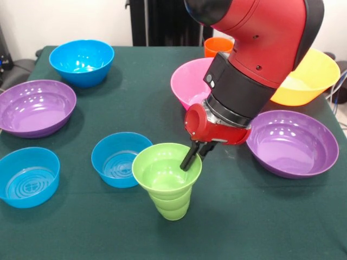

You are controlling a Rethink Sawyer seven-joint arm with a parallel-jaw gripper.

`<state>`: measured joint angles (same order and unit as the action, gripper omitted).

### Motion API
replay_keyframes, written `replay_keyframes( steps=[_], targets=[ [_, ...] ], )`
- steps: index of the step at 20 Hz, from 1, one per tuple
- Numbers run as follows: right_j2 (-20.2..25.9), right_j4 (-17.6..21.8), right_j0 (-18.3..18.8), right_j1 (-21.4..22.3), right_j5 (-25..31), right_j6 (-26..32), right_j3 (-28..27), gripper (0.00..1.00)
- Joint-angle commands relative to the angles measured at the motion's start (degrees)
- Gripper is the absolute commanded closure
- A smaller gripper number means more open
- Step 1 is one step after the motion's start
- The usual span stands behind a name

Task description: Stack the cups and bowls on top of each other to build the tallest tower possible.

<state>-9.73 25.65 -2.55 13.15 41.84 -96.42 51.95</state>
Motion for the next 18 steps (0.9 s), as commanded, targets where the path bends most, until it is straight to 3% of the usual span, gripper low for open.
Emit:
replay_keyframes(
  steps=[1, 6, 7, 18],
  targets=[
    [4.0, 2.3, -1.1, -2.8, -2.5, 0.1, 2.7, 1.0],
    [3.8, 1.9, -1.3, -2.8, -2.3, -0.2, 2.9, 1.0],
    [3.8, 1.9, -1.4, -2.7, -2.6, -0.2, 3.1, 0.0],
    [3.7, 1.9, -1.4, -2.5, -3.2, 0.0, 3.7, 0.0]
  ],
)
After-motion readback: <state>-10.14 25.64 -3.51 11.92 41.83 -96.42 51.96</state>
